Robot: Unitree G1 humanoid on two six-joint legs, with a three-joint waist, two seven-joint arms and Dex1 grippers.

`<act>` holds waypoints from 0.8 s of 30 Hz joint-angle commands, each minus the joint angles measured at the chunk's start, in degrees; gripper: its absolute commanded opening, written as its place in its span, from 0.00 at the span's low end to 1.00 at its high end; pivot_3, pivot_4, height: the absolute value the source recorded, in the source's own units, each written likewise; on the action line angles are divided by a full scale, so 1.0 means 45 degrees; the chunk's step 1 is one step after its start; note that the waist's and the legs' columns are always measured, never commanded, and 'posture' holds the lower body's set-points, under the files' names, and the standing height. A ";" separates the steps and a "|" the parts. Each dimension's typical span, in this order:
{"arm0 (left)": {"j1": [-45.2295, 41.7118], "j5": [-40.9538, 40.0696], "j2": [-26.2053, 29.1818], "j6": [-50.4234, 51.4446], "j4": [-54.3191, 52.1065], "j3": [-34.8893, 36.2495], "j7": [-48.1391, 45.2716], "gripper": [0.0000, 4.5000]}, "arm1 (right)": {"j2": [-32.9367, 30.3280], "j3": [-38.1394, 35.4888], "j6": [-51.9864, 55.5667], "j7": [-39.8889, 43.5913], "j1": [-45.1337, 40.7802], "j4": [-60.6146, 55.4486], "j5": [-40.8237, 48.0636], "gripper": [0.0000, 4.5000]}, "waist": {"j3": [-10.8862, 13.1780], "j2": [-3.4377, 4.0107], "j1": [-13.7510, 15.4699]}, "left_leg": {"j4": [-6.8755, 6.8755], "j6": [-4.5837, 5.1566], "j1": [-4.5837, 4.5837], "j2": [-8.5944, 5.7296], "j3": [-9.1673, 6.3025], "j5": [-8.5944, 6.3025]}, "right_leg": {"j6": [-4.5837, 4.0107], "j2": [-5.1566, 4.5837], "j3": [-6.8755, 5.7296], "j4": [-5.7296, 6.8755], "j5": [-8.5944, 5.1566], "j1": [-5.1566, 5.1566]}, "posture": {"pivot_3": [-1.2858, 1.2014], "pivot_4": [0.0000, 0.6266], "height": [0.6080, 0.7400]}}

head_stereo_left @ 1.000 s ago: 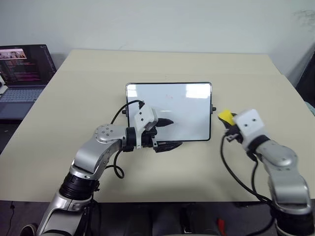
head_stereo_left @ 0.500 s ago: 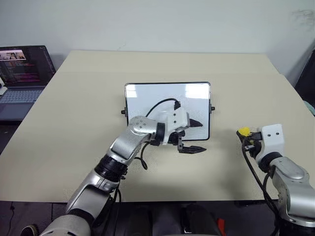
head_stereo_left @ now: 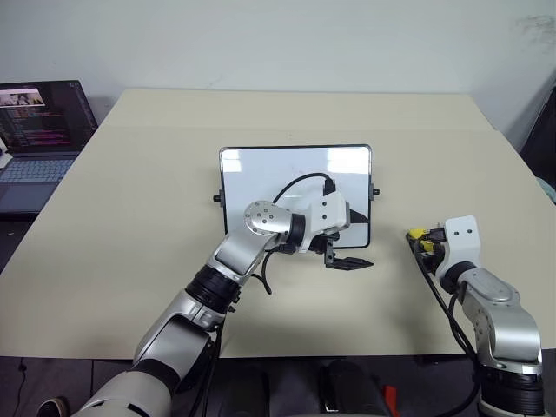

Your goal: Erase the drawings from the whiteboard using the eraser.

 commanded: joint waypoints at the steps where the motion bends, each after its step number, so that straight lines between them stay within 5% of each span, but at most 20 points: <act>1: 0.0209 -0.0253 -0.0084 0.0162 -0.0751 0.0397 0.0127 1.00 | -0.0087 -0.0293 -0.0537 -0.0110 -0.0326 -0.0037 0.0424 0.84 | 0.0000 0.0003 -0.0005 | 0.0000 0.0000 0.0001 0.0003 0.0000 0.0000 | 0.0000 0.0000 0.0001 0.0000 0.0000 0.0000 | 0.52 0.24 1.00; 3: 0.0346 -0.0436 -0.0062 0.0404 -0.0991 0.0718 0.0351 1.00 | -0.0089 -0.0497 -0.0802 -0.0132 -0.0474 -0.0120 0.0702 0.99 | 0.0001 0.0005 -0.0005 | 0.0000 0.0000 0.0002 0.0007 -0.0002 0.0000 | 0.0000 0.0000 0.0001 0.0004 0.0000 0.0000 | 0.52 0.24 1.00; 11: 0.3377 -0.2467 0.1217 0.3365 -0.5270 0.4546 0.2978 1.00 | -0.0279 -0.1048 -0.2229 0.1594 0.0701 -0.2579 0.3066 0.99 | 0.0003 0.0037 -0.0058 | -0.0011 0.0001 0.0012 0.0049 -0.0017 -0.0002 | -0.0006 -0.0002 -0.0006 0.0014 0.0003 -0.0002 | 0.52 0.24 1.00; 16: 0.6229 -0.2139 0.0159 0.4237 -0.7359 0.6224 0.6661 1.00 | 0.0155 -0.1138 -0.6226 0.1976 0.2522 -0.1121 0.2696 0.99 | 0.0001 0.0031 0.0106 | -0.0005 -0.0001 0.0009 0.0032 -0.0023 -0.0009 | -0.0008 -0.0058 -0.0013 0.0001 0.0002 0.0017 | 0.52 0.24 1.00; 24: 1.0727 -0.0554 -0.1433 0.1714 -0.7418 0.7997 1.0456 1.00 | 0.1133 -0.1510 -1.0486 0.1877 0.4308 0.1537 0.2629 0.99 | -0.0016 0.0029 0.0240 | 0.0007 0.0002 0.0063 0.0046 0.0018 -0.0010 | 0.0012 -0.0071 0.0026 0.0008 0.0005 0.0036 | 0.52 0.24 1.00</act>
